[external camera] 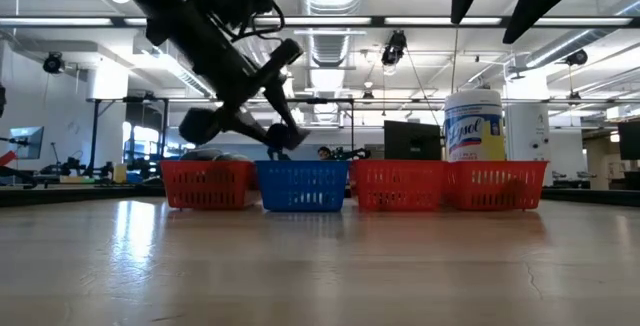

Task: Pick & Place Travel size toiletries
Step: Put the blue shaving cream into the blue basket, then put the blue razor into the middle red basket

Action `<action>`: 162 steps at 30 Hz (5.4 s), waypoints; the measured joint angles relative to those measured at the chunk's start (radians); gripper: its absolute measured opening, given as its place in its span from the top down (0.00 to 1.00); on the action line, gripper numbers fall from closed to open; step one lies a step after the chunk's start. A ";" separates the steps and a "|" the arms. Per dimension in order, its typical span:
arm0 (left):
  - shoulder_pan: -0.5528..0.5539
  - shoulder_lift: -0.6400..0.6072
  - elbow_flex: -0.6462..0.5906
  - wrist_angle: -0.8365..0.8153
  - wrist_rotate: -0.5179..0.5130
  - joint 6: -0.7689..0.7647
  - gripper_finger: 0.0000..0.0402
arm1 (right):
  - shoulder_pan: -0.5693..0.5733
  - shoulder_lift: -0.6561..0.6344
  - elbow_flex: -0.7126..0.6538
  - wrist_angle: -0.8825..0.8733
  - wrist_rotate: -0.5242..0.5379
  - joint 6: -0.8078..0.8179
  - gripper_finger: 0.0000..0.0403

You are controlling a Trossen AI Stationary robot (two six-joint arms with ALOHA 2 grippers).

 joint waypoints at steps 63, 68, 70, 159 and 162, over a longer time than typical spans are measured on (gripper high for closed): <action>-0.182 -0.189 0.023 -0.245 0.342 0.862 0.57 | 0.215 0.388 -0.153 0.334 -0.581 -1.032 0.51; -0.182 -0.189 0.023 -0.244 0.327 0.836 0.57 | 0.216 0.416 -0.151 0.361 -0.587 -1.044 0.69; -0.182 -0.189 0.023 -0.242 0.327 0.834 0.57 | 0.216 0.417 -0.152 0.366 -0.586 -1.051 0.77; -0.372 0.237 0.375 0.044 -0.060 2.017 0.89 | -0.120 -0.129 -0.135 0.585 -0.623 -0.802 0.48; -0.369 0.201 0.343 0.067 -0.106 1.922 0.89 | -0.092 -0.179 -0.137 0.510 -0.499 -0.760 0.40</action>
